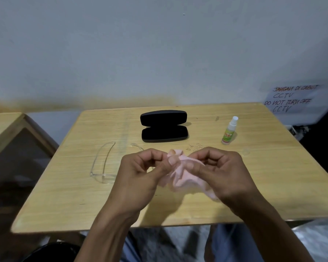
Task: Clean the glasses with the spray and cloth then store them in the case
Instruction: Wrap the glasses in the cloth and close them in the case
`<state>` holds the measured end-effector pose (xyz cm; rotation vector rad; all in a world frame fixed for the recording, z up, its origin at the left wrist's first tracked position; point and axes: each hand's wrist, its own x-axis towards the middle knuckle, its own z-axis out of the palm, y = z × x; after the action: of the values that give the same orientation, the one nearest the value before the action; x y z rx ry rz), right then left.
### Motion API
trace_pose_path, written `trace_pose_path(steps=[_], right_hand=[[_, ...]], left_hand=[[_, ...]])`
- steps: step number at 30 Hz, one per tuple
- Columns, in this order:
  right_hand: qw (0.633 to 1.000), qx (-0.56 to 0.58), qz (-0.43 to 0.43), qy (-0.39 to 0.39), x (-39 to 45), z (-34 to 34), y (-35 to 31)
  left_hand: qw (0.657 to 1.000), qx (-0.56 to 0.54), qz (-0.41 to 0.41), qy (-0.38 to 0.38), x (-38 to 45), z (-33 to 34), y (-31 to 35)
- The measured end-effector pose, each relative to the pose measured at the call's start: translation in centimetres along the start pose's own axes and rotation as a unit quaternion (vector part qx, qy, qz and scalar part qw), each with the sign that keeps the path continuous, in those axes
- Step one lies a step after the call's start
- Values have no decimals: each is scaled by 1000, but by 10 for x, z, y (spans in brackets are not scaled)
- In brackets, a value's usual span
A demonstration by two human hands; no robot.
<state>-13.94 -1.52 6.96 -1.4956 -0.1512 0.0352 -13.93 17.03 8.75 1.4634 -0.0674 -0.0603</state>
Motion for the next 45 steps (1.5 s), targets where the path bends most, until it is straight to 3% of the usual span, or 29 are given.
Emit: trace_pose_path(steps=[3, 6, 8, 10, 13, 18, 24, 29, 34, 41, 45], right_hand=[[999, -45, -13, 21, 0, 0, 4], [990, -125, -40, 47, -2, 4, 5], [988, -146, -50, 24, -2, 9, 4], [990, -131, -57, -5, 0, 14, 2], [991, -114, -71, 19, 4, 12, 4], [997, -77, -23, -9, 6, 9, -1], [995, -71, -65, -19, 4, 22, -2], [1000, 2, -7, -7, 7, 12, -9], [996, 61, 54, -42, 13, 4, -26], [988, 126, 69, -65, 20, -4, -40], [996, -57, 16, -65, 21, -16, -42]], left_hand=[[999, -42, -26, -4, 0, 2, 5], [1000, 11, -11, 10, 1, 3, 5], [999, 45, 6, 17, 2, 4, 7], [997, 75, 21, 22, 2, 3, 10], [990, 127, 41, 37, 4, -5, 14], [992, 117, 39, 33, 4, -12, 22], [991, 130, 30, 1, 2, -5, 26], [988, 146, 34, 37, 7, -17, 24], [978, 197, 68, 8, 13, -18, 24], [969, 222, 103, -15, 23, -17, 32], [977, 188, 95, -2, 28, -19, 32]])
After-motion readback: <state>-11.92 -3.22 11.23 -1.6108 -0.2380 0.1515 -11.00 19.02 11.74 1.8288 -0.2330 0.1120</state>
